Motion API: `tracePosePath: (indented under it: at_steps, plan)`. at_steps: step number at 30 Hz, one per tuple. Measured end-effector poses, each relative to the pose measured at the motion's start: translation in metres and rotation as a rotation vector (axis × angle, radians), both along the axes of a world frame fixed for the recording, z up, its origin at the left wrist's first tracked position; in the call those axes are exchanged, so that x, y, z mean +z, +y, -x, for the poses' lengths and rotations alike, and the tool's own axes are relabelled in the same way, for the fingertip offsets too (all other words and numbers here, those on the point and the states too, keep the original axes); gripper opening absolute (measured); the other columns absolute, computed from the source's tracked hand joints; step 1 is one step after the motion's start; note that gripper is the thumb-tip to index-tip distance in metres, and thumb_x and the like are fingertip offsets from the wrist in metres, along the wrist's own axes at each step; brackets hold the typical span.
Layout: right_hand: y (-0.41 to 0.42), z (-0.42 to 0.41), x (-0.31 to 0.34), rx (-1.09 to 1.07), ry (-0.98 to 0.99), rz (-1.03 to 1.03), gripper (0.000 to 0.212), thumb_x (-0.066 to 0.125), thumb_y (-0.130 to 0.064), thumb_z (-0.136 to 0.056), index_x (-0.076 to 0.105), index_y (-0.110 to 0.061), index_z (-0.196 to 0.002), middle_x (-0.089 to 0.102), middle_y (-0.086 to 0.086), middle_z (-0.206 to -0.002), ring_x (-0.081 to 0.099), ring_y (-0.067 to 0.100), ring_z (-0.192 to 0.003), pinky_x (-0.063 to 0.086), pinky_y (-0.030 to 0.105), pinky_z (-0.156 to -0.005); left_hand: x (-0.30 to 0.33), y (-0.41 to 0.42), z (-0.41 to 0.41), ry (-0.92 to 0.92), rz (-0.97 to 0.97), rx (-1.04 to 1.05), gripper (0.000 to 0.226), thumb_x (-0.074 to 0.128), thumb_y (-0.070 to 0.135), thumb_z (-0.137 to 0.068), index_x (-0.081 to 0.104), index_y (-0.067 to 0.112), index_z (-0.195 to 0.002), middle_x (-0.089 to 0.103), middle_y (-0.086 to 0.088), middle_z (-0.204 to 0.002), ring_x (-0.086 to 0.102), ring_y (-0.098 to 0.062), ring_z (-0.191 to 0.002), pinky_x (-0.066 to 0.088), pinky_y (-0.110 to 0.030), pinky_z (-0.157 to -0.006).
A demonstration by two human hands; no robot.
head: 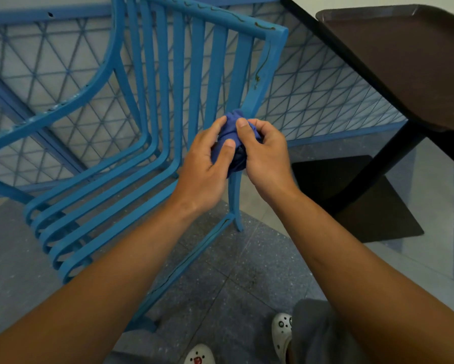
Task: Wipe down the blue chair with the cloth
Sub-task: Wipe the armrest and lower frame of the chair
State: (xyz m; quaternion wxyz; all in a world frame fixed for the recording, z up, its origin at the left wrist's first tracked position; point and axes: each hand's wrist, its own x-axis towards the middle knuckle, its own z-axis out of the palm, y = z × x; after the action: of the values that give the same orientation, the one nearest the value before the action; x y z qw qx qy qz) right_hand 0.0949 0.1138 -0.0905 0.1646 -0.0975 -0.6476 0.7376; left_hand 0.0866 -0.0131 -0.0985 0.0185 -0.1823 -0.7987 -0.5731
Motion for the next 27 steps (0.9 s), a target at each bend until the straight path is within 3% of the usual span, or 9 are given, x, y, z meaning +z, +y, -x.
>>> tracePosePath:
  at_steps: [6, 10, 16, 20, 22, 25, 27]
  plan:
    - [0.004, 0.009, 0.003, 0.108, 0.008, 0.129, 0.026, 0.048, -0.022, -0.107, 0.074, -0.015, -0.107, 0.078, 0.009, -0.102, 0.074, 0.021, -0.098, 0.057, 0.030, -0.083, 0.012, 0.012, 0.010, 0.023, 0.039, 0.015, 0.060, 0.059, 0.032, -0.102, 0.034, 0.025, -0.157, 0.042, 0.011, -0.149, 0.043, 0.000, -0.136, 0.038, -0.030, -0.117]
    - [0.018, 0.012, 0.007, 0.118, -0.008, 0.013, 0.025, 0.051, -0.019, -0.104, 0.076, -0.021, -0.106, 0.078, 0.001, -0.103, 0.073, 0.013, -0.099, 0.058, 0.028, -0.085, 0.019, 0.013, 0.024, 0.086, 0.074, 0.038, 0.055, 0.065, 0.023, -0.099, 0.046, 0.020, -0.150, 0.051, 0.002, -0.146, 0.049, -0.006, -0.133, 0.040, -0.031, -0.115]
    - [0.035, 0.016, 0.006, -0.078, -0.019, -0.190, 0.019, 0.061, -0.013, -0.099, 0.070, -0.018, -0.115, 0.072, -0.006, -0.106, 0.066, -0.001, -0.094, 0.053, 0.016, -0.082, 0.032, 0.014, 0.059, 0.152, 0.253, -0.036, 0.047, 0.064, 0.012, -0.098, 0.053, 0.017, -0.144, 0.057, 0.002, -0.142, 0.052, -0.008, -0.130, 0.039, -0.023, -0.113]
    - [0.040, 0.025, 0.007, -0.122, -0.051, -0.207, 0.027, 0.058, -0.020, -0.102, 0.061, -0.023, -0.128, 0.066, -0.006, -0.115, 0.064, 0.008, -0.106, 0.055, 0.026, -0.091, 0.037, 0.021, 0.074, 0.162, 0.312, -0.051, 0.053, 0.063, 0.012, -0.099, 0.046, 0.014, -0.148, 0.053, 0.002, -0.146, 0.048, -0.010, -0.135, 0.034, -0.017, -0.114]
    - [0.040, 0.029, 0.009, -0.086, -0.078, -0.176, 0.032, 0.053, -0.026, -0.105, 0.057, -0.025, -0.137, 0.066, -0.009, -0.123, 0.064, 0.009, -0.114, 0.054, 0.029, -0.097, 0.038, 0.024, 0.077, 0.161, 0.319, -0.020, 0.060, 0.065, 0.015, -0.098, 0.039, 0.014, -0.152, 0.049, -0.002, -0.149, 0.048, -0.013, -0.135, 0.035, -0.022, -0.114]
    - [0.041, 0.030, 0.008, -0.012, -0.105, -0.106, 0.026, 0.042, -0.042, -0.108, 0.063, -0.038, -0.121, 0.072, -0.017, -0.115, 0.069, 0.007, -0.109, 0.053, 0.026, -0.088, 0.039, 0.031, 0.083, 0.149, 0.325, -0.006, 0.063, 0.066, 0.016, -0.097, 0.037, 0.011, -0.153, 0.050, -0.005, -0.149, 0.050, -0.016, -0.134, 0.037, -0.027, -0.115]
    - [0.042, 0.031, 0.005, 0.037, -0.113, -0.002, 0.034, 0.035, -0.052, -0.107, 0.065, -0.039, -0.115, 0.075, -0.018, -0.109, 0.072, 0.005, -0.103, 0.054, 0.023, -0.081, 0.040, 0.036, 0.087, 0.176, 0.328, -0.008, 0.059, 0.066, 0.016, -0.097, 0.043, 0.010, -0.150, 0.054, -0.004, -0.146, 0.051, -0.014, -0.133, 0.037, -0.025, -0.114]
